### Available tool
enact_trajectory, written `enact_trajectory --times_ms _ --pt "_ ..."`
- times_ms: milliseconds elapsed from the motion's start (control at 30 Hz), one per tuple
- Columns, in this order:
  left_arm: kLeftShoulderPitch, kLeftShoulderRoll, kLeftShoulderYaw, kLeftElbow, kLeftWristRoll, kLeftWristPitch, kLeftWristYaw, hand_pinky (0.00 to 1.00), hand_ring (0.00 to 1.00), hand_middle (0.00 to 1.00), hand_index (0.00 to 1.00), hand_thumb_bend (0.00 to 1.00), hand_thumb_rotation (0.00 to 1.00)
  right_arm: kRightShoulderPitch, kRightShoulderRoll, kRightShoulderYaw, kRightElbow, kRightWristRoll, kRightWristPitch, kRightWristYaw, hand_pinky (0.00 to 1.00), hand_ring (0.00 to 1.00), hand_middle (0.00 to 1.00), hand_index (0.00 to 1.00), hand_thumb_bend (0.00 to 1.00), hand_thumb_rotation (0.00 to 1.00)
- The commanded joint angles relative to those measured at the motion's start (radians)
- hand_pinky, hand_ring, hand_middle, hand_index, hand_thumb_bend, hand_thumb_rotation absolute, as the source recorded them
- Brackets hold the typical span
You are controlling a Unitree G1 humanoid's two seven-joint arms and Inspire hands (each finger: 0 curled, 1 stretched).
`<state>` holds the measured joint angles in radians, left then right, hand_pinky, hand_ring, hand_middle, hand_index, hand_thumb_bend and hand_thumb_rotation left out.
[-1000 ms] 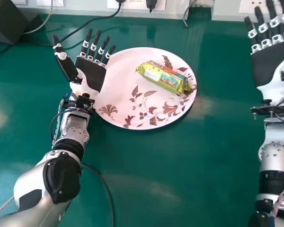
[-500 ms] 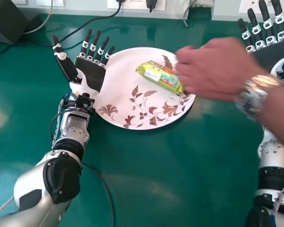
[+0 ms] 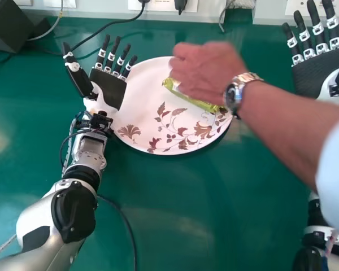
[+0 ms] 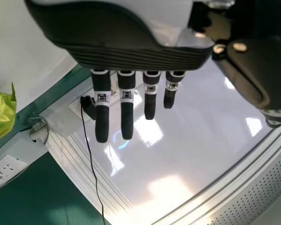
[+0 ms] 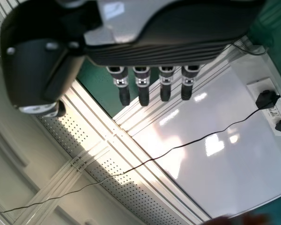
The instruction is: Pick up biscuit and place it in the plate
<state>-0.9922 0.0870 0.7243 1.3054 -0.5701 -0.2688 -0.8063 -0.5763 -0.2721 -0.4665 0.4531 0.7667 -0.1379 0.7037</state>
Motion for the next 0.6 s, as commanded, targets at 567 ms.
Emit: enact_trajectory --times_ms 567 --pt "0.027 0.000 0.009 0.014 -0.009 0.004 -0.001 0.55 0.73 0.94 1.00 1.00 0.96 0.008 0.002 -0.007 -0.022 -0.007 0.004 0.005 0.98 1.00 1.00 0.98 0.68 0.89"
